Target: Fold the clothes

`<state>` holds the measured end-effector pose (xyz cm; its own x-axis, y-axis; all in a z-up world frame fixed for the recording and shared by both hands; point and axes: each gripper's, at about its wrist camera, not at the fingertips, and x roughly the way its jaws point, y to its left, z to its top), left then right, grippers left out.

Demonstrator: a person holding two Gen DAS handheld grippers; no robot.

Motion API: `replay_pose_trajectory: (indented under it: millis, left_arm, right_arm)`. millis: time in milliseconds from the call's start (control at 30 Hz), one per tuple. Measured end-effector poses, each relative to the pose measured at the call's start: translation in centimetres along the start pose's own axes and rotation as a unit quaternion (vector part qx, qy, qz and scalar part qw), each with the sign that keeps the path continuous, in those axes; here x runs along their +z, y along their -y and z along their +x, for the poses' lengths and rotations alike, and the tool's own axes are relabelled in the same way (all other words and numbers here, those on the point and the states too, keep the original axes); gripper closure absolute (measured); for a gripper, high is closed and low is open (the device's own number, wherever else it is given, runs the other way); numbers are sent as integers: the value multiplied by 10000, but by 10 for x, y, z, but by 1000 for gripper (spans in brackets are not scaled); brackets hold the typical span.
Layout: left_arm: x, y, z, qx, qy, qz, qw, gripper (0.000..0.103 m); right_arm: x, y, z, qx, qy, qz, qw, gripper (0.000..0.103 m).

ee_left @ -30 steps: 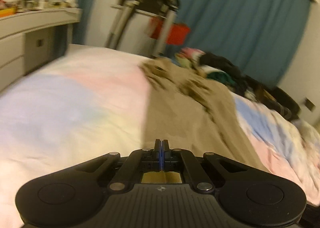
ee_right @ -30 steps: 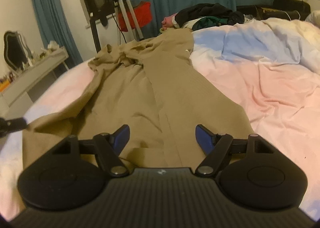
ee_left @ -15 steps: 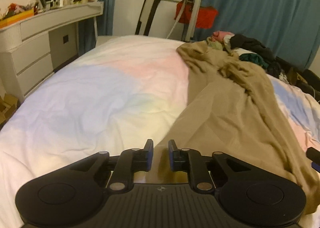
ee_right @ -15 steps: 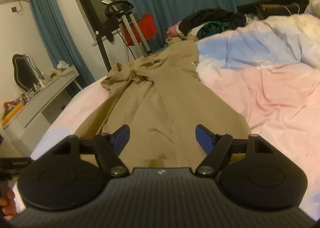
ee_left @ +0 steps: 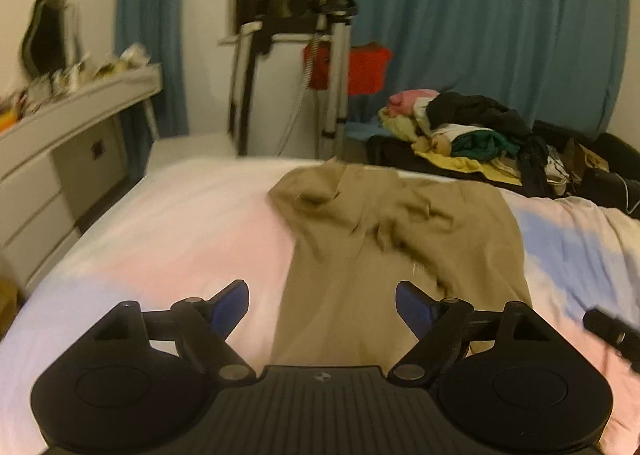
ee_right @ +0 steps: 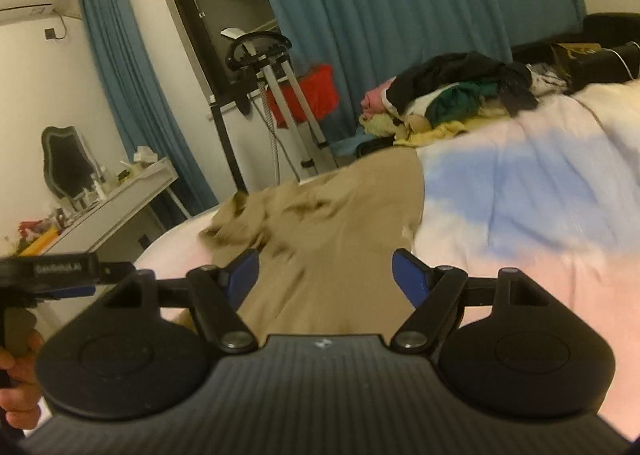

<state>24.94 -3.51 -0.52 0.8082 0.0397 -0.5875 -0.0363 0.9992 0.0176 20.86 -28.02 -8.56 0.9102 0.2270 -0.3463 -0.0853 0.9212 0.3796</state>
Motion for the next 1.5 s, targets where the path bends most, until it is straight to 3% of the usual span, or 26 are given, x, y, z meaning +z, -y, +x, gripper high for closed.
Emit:
replay_pose_trajectory:
  millis: [233,333,433,533,600,633,667,833,933,1033,1133,1167,1200,1233,1267,1333,1433,1500]
  left_arm:
    - [34,7,163,60,442,777,9960,18]
    - [47,-1,228,129,366,858,9956,19]
    - [53,-16,267,-34,126,799,9967,22]
    - [57,-31,284,-319,-138,693,9970,46]
    - [61,-47,281,-457,-125,459,9978,98]
    - [65,-57,278,-395,-70,332,9986,98]
    - [68,-68,275,-333,-16,204,9992,98]
    - [86,-121,259,-20,254,-434,9987,98]
    - [96,-153,250,168,416,-816,9957,98]
    - [80,-179,247,344,232,-958,9945,90]
    - [60,-193,213,277,110,-1166,9927,81]
    - [51,-196,194,157,51,-1208,9925,67]
    - [41,-199,174,25,-12,-1242,9923,55]
    - [30,-198,154,-45,-54,-1209,9926,52]
    - [18,-196,133,-107,-93,-1165,9931,46]
    - [-7,-192,92,-321,-239,-1128,9928,33]
    - [-54,-191,35,-764,-614,-1329,9863,29]
    - [-85,-191,10,-874,-977,-1607,9783,29]
  right_arm:
    - [28,26,156,419,-413,-382,9975,27]
    - [29,14,216,619,-779,-768,9921,28]
    - [25,0,253,772,-1167,-980,9853,26]
    - [18,-13,263,773,-1306,-1437,9779,27]
    - [17,-19,263,635,-1345,-1597,9759,56]
    - [18,-19,261,489,-1339,-1619,9765,93]
    - [23,-16,256,382,-1268,-1557,9789,97]
    - [62,22,211,-124,-500,-834,9952,97]
    - [81,60,185,-991,60,-352,9944,97]
    - [81,111,168,-1768,122,451,9831,94]
    - [75,142,145,-2012,-124,1027,9741,93]
    - [70,141,132,-1992,-216,999,9746,92]
    - [66,136,116,-1951,-285,934,9759,88]
    - [59,129,98,-1889,-310,895,9774,69]
    - [52,121,79,-1807,-295,881,9792,42]
    - [37,104,43,-1625,-274,874,9824,23]
    - [14,84,-3,-1255,-389,1082,9854,25]
    - [-2,72,-32,-990,-562,1290,9851,25]
